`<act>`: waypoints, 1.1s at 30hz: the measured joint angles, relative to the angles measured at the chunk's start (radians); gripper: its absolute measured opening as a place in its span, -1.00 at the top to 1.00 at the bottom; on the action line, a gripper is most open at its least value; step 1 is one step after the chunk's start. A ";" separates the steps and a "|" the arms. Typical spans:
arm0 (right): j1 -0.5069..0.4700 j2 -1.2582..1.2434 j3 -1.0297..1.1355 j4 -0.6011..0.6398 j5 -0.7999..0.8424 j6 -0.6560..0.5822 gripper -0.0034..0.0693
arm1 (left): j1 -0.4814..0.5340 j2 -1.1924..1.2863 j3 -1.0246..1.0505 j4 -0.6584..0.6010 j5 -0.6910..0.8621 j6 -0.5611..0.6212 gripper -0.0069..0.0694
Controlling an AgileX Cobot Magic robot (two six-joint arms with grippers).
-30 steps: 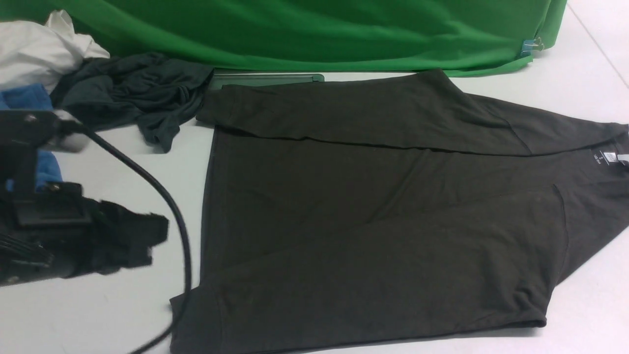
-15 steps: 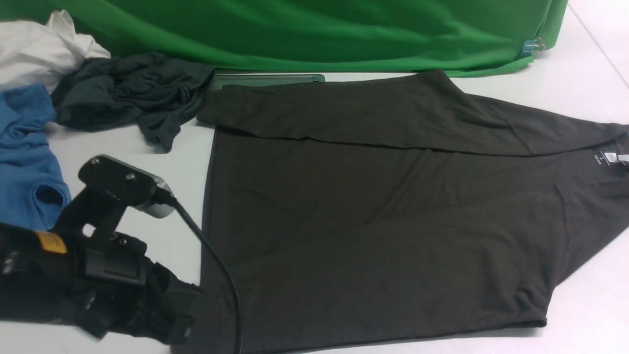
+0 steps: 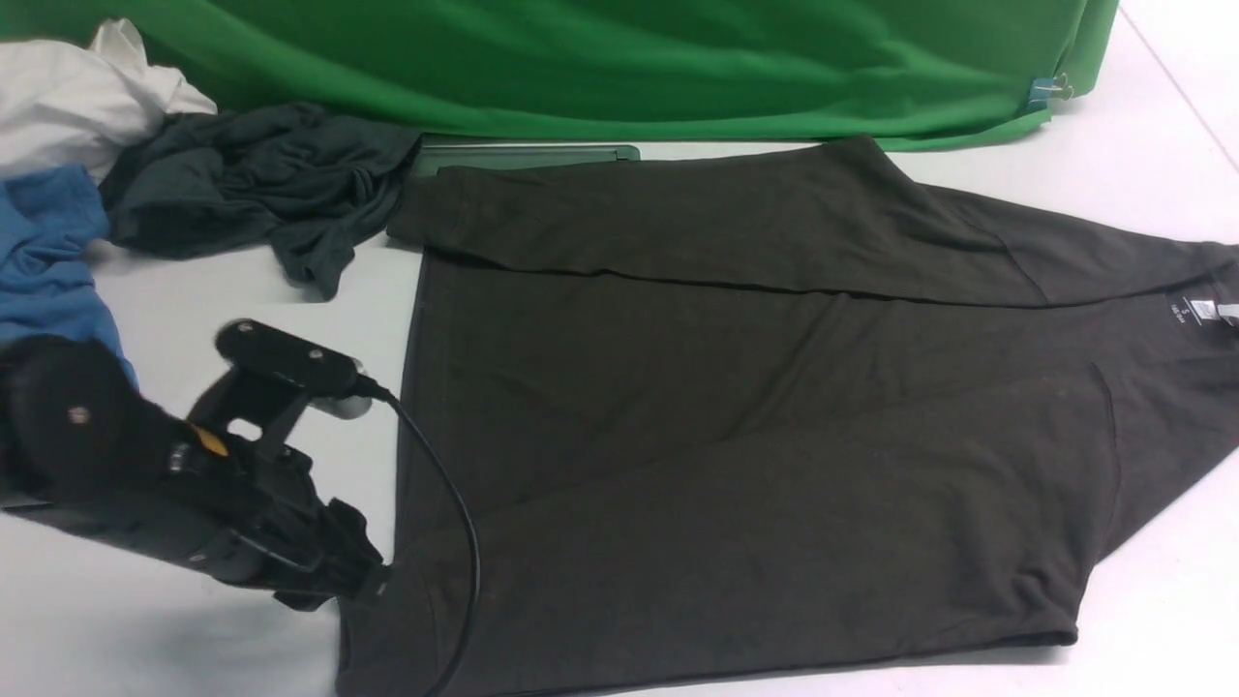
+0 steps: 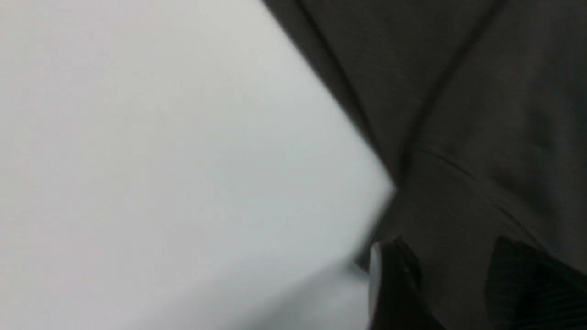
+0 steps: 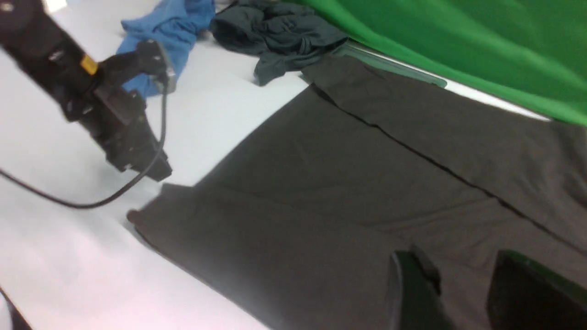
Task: Fold a long-sleeved shirt on a white desktop.
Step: 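Grasp the left edge of the dark T-shirt lying flat on the table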
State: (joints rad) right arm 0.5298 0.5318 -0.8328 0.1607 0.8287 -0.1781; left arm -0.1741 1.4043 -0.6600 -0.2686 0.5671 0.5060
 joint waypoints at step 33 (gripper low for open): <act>0.000 0.075 -0.027 -0.009 0.092 0.021 0.25 | 0.001 0.081 -0.088 0.029 0.115 0.028 0.71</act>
State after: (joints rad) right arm 0.5298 0.6065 -0.8601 0.1516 0.9206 -0.1570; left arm -0.1729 1.4849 -0.7478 -0.2392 0.6825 0.5337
